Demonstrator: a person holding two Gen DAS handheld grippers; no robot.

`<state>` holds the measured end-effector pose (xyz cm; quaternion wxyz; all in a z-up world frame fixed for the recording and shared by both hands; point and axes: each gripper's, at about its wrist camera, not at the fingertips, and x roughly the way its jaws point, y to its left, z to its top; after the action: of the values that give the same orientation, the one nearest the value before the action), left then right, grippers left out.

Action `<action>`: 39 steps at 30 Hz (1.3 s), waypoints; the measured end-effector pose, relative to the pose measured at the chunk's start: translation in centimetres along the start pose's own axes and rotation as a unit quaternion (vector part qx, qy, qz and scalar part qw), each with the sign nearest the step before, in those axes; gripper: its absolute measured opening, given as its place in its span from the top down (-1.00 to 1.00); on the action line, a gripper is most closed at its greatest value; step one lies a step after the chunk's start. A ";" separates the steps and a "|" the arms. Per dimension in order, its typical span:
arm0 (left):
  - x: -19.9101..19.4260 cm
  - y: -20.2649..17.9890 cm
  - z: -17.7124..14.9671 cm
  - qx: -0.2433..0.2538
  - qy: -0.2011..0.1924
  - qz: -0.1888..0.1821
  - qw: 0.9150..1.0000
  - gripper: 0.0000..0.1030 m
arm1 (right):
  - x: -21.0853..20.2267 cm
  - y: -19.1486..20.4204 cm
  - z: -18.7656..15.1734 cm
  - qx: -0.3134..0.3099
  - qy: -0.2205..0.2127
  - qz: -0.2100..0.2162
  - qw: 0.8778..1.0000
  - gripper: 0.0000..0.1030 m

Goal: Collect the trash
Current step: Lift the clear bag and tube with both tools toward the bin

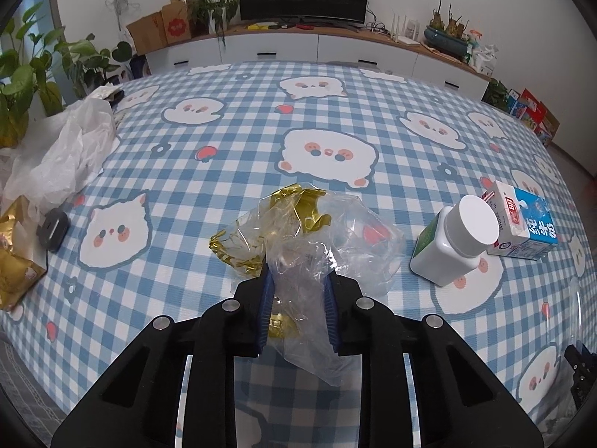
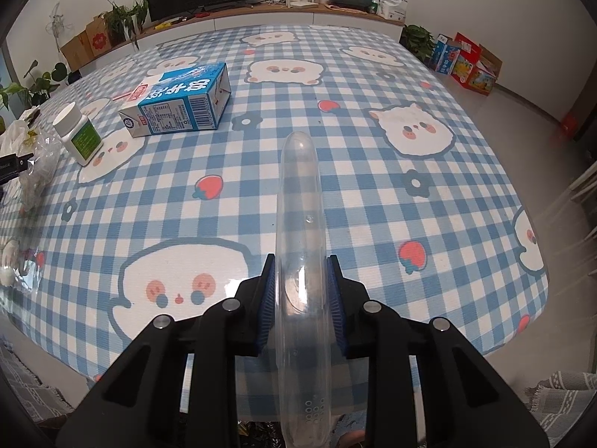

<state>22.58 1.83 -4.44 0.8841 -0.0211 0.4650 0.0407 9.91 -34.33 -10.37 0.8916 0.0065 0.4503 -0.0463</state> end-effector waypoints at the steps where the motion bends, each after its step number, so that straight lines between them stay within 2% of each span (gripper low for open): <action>1: -0.3 0.0 -0.1 0.000 -0.001 -0.001 1.000 0.56 | -0.2 0.0 0.0 0.000 -0.002 0.002 1.000 0.51; 12: -3.8 0.1 -2.7 -0.035 -0.014 -0.019 0.999 0.58 | -2.4 1.1 0.4 -0.006 -0.024 0.017 1.000 0.51; 21: -7.8 -1.6 -5.3 -0.015 -0.031 -0.042 0.999 0.58 | -4.8 2.0 0.1 -0.013 -0.047 0.029 0.998 0.51; 30: -11.5 -3.2 -9.0 0.010 -0.049 -0.038 0.998 0.58 | -6.5 3.0 -1.6 -0.023 -0.058 0.034 0.997 0.51; 39: -13.5 -3.7 -12.7 0.014 -0.042 -0.043 0.998 0.58 | -7.8 3.2 -3.5 -0.018 -0.057 0.049 0.997 0.51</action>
<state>4.89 -3.49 -0.45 0.9040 -0.0274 0.4266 -0.0031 2.83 -30.33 -6.27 0.9169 0.0099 0.3990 0.0049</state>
